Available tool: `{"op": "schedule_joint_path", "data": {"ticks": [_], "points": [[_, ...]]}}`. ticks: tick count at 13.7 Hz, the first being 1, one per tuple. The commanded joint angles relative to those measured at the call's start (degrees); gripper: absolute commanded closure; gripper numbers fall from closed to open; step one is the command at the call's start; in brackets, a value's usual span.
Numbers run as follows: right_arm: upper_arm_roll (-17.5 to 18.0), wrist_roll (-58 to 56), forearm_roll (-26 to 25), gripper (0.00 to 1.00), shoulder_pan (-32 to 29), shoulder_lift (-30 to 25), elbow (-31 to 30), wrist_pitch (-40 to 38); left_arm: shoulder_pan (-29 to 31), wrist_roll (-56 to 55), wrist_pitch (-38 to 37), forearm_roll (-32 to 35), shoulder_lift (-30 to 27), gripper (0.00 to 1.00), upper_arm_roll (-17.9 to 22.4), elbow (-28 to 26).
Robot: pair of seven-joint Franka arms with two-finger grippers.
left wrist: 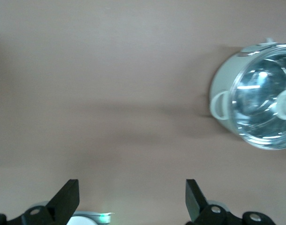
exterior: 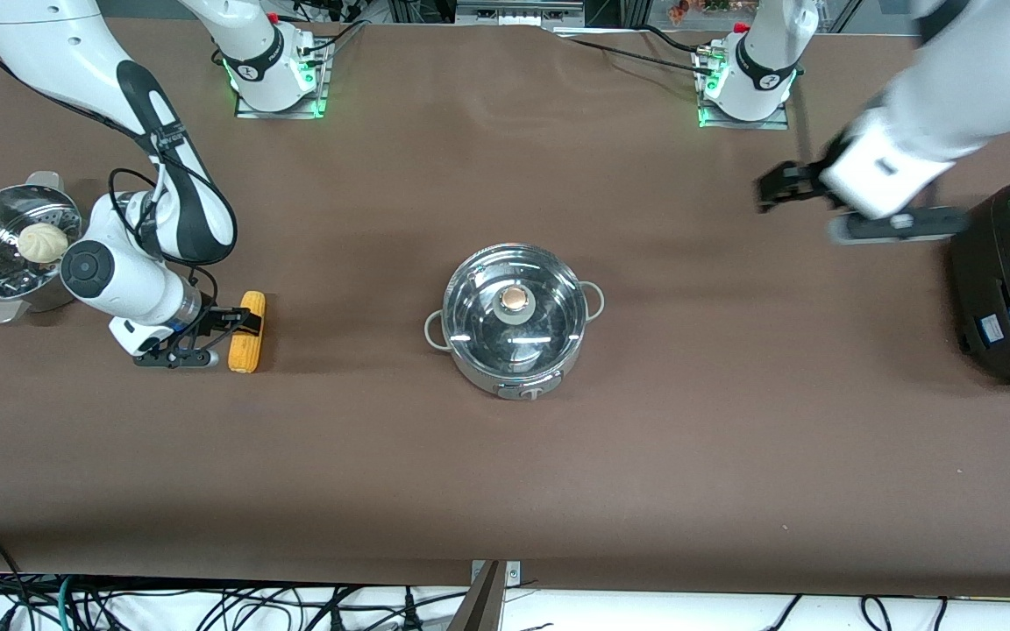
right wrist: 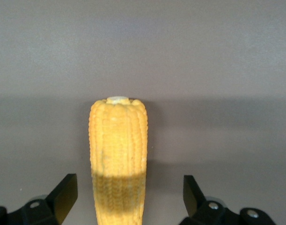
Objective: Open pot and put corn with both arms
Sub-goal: 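Grasp the corn with the right gripper while the left gripper grasps the knob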
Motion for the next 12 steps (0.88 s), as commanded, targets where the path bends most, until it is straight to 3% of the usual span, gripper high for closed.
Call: {"op": "schedule_joint_path", "data": {"ticks": [1,4,5,6,8,12], "points": [[0.9,0.6,0.9,0.0,0.4,1.3,-0.2,2.8,-4.1,-9.0,3.5,-1.3,8.2,0.0,-0.5,6.7],[1.5,0.6,0.9,0.0,0.4,2.5,-0.1,3.7,-9.9,-14.8,6.4,-2.4,16.9,0.0,-0.2,13.0],[1.6,0.6,0.9,0.16,0.4,2.7,0.0,3.7,-12.3,-19.2,7.5,-2.4,20.3,0.0,0.0,16.0],[1.7,0.1,0.8,0.56,0.4,2.6,-0.1,3.3,-14.3,-23.2,9.2,-2.2,23.2,0.0,0.2,18.1],[1.7,-0.5,0.7,1.0,0.4,2.1,-0.2,2.7,-18.1,-27.5,13.0,-2.1,26.8,0.0,2.0,19.9],[1.8,-2.6,0.6,1.0,0.4,0.9,3.3,-5.2,-24.1,-32.2,14.5,-1.9,34.1,0.0,5.4,26.5]]}}
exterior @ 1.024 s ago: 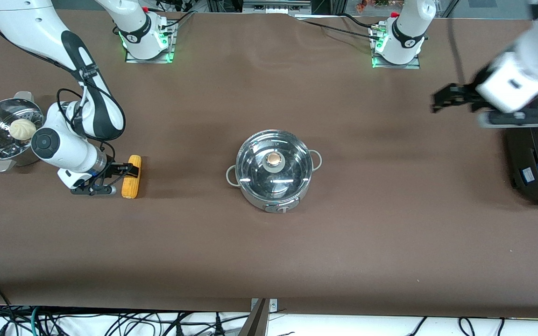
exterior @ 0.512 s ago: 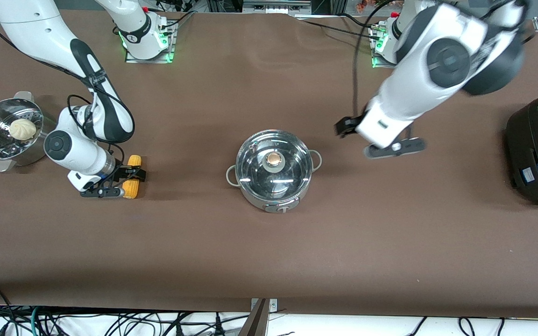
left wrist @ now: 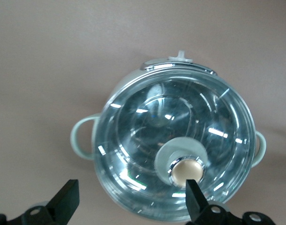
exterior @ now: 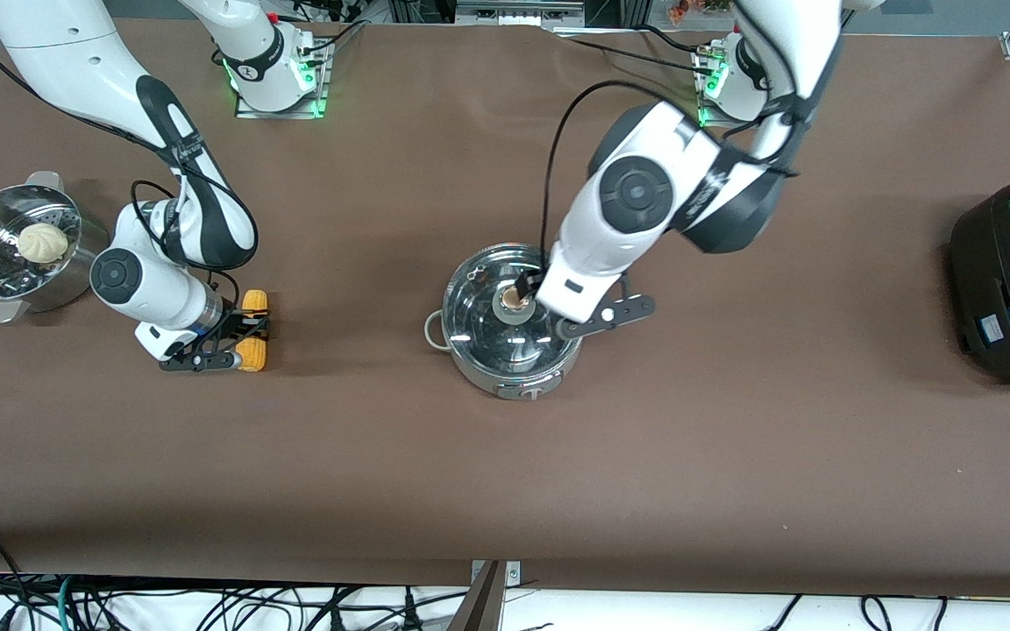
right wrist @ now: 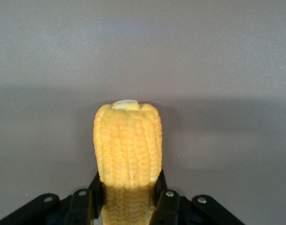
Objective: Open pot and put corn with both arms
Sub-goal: 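Grasp the corn with the right gripper while the left gripper grasps the knob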
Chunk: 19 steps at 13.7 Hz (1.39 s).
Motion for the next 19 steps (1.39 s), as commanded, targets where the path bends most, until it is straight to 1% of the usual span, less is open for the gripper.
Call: {"op": "schedule_joint_path", "data": {"ticks": [1,5,7,9,10,11,13,14,16,17,19], "points": [[0.3,-1.3,0.6,1.0,-0.1,-2.2,4.2,-8.6,-4.4,-3.8,-1.1,-0.5,5.2,0.0,3.3,7.1],[1.3,-0.8,0.6,1.0,-0.1,-4.6,15.6,-26.0,-7.0,-4.7,2.0,0.0,7.1,0.0,3.8,7.0],[1.8,-0.8,0.6,1.0,-0.1,-4.8,21.9,-34.0,-8.3,-4.8,3.4,3.6,8.4,0.0,3.6,7.0],[1.7,-0.8,0.5,1.0,0.0,-4.7,29.5,-43.0,-8.8,-4.7,4.0,4.3,9.2,0.0,3.4,7.0],[1.8,-0.8,0.2,1.0,0.3,-4.7,32.4,-46.7,-8.7,-4.7,4.1,4.3,9.2,0.0,3.4,7.0],[1.7,-0.8,0.4,1.0,0.3,-4.7,34.2,-48.8,-8.7,-4.7,4.1,4.3,9.2,0.01,3.4,7.0],[1.7,-0.9,0.5,1.0,0.2,-4.8,36.1,-50.5,-8.7,-4.5,4.1,4.3,9.2,0.07,3.5,7.0],[1.8,-0.8,0.7,1.0,0.2,-4.8,38.1,-52.5,-8.7,-4.5,4.1,4.3,9.2,0.11,3.5,7.0],[1.9,-0.6,0.5,1.0,0.9,-4.7,43.4,-57.1,-8.7,-4.3,4.0,4.3,9.2,0.24,3.5,7.0],[1.9,0.6,0.2,1.0,2.1,-4.6,45.1,-58.3,-8.7,-4.3,4.0,4.2,9.1,0.33,3.6,7.0],[1.9,6.3,0.7,1.0,3.6,-4.5,45.4,-58.8,-8.6,-4.2,3.9,4.2,9.0,0.45,3.6,7.0]]}}
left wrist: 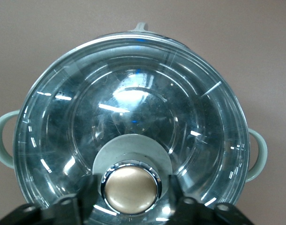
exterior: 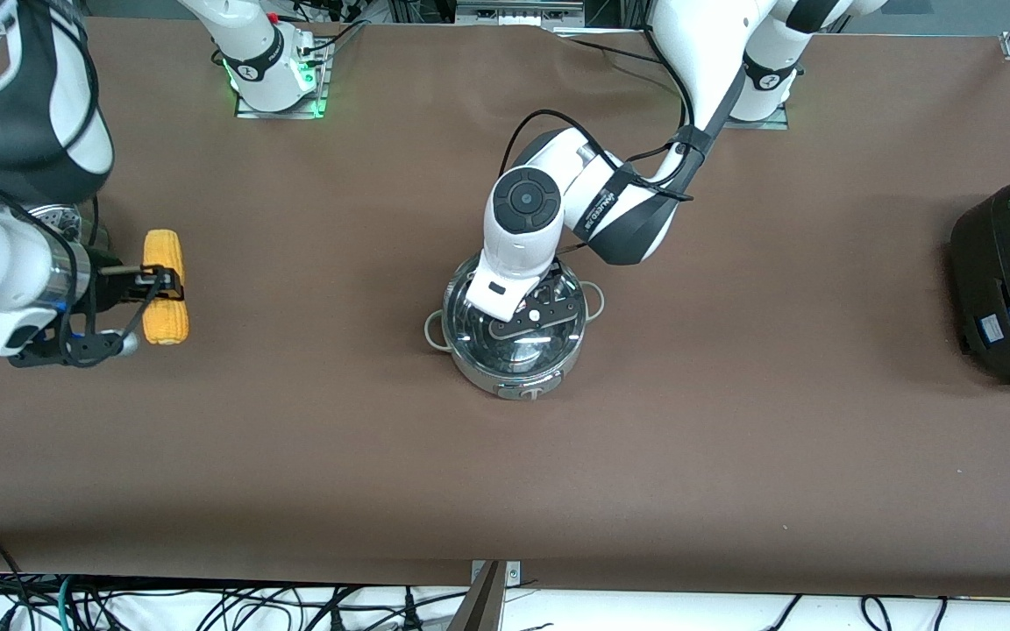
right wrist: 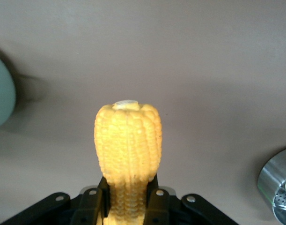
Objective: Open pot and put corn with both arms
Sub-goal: 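Lift the glass lid with the left gripper while the right gripper carries corn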
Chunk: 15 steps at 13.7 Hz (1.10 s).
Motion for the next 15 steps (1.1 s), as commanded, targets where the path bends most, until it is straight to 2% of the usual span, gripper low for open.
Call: {"op": "schedule_joint_path", "data": {"ticks": [1,2,3,4,8,11,13,15], "points": [[0.8,6.7,0.7,1.0,2.3,1.3,2.7,-1.5,-0.4,0.0,-0.7,1.4,0.9,0.55,0.5,2.1],[1.3,8.3,0.7,1.0,3.5,1.4,2.9,-1.2,-0.4,0.2,-0.8,1.3,0.9,0.69,0.6,2.1],[1.5,9.8,0.7,1.0,4.4,1.7,3.9,-1.2,-0.4,0.1,-1.2,1.3,0.6,0.93,0.6,2.1],[1.6,11.9,0.7,1.0,6.1,1.9,4.4,-1.1,-0.4,0.2,-1.3,1.2,0.4,1.0,0.6,2.1],[1.6,15.3,0.7,1.0,8.8,2.3,4.8,0.5,0.0,0.2,-5.6,1.0,-1.9,1.0,0.6,2.3],[1.5,15.3,0.8,1.0,8.7,2.4,4.8,0.4,2.5,1.0,-11.3,0.5,-6.6,1.0,0.6,1.9],[1.6,15.3,0.8,1.0,8.9,2.4,4.8,0.5,6.0,6.4,-12.9,-1.6,-10.8,1.0,0.6,0.8],[2.4,18.1,0.8,1.0,11.2,2.6,4.8,1.8,11.1,13.2,-13.2,-2.6,-16.9,1.0,0.6,-6.3]]}}
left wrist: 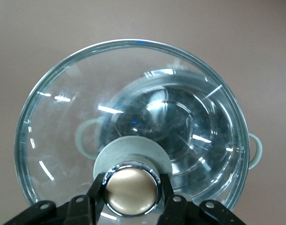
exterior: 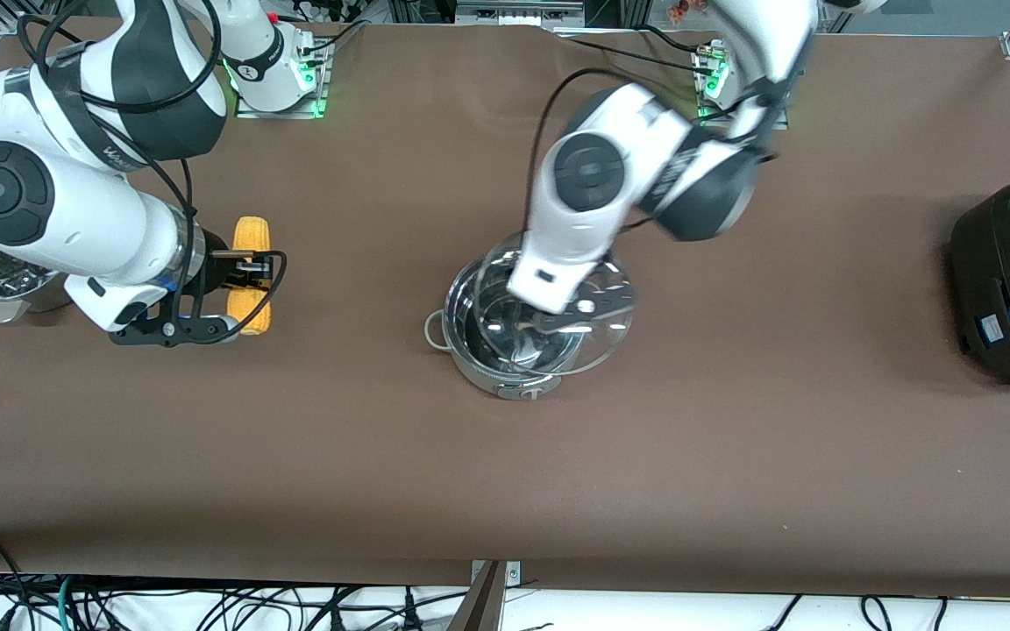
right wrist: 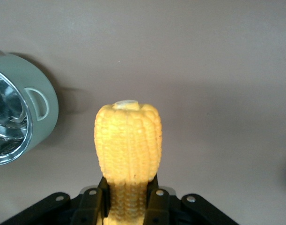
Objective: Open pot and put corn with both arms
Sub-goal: 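Lift the glass lid with the left gripper while the right gripper carries corn, then lower the corn into the pot with the right gripper while the left sets the lid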
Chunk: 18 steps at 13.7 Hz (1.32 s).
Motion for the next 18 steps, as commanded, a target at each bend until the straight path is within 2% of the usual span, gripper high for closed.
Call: {"op": "schedule_joint_path", "data": {"ticks": [1,3,5,9,12,14,18], "points": [[1.6,7.5,0.5,1.0,4.0,1.6,2.1,2.6,7.3,11.5,-0.8,-1.8,-10.5,1.0,-0.2,-11.7],[3.9,16.5,0.5,1.0,8.0,3.5,2.2,9.9,12.4,20.3,-0.8,-1.8,-15.7,1.0,-0.1,-19.1],[5.5,18.5,0.4,1.0,10.7,5.6,2.2,14.8,16.8,31.0,-0.5,-1.3,-19.3,1.0,0.0,-25.4],[5.4,18.8,-0.2,1.0,16.3,11.6,2.2,23.6,21.1,47.7,2.8,-1.1,-20.6,1.0,6.6,-32.3],[5.4,18.8,-0.2,1.0,17.9,15.1,2.2,28.8,22.8,60.7,15.6,-1.1,-20.4,1.0,12.1,-42.0],[5.3,18.9,-0.3,1.0,19.2,17.0,2.2,31.5,23.8,65.2,23.1,-1.1,-19.7,1.0,12.4,-46.7],[5.3,18.9,-0.4,1.0,20.7,20.6,2.2,36.8,24.3,67.3,33.7,-1.8,-13.6,1.0,12.8,-50.9]]}}
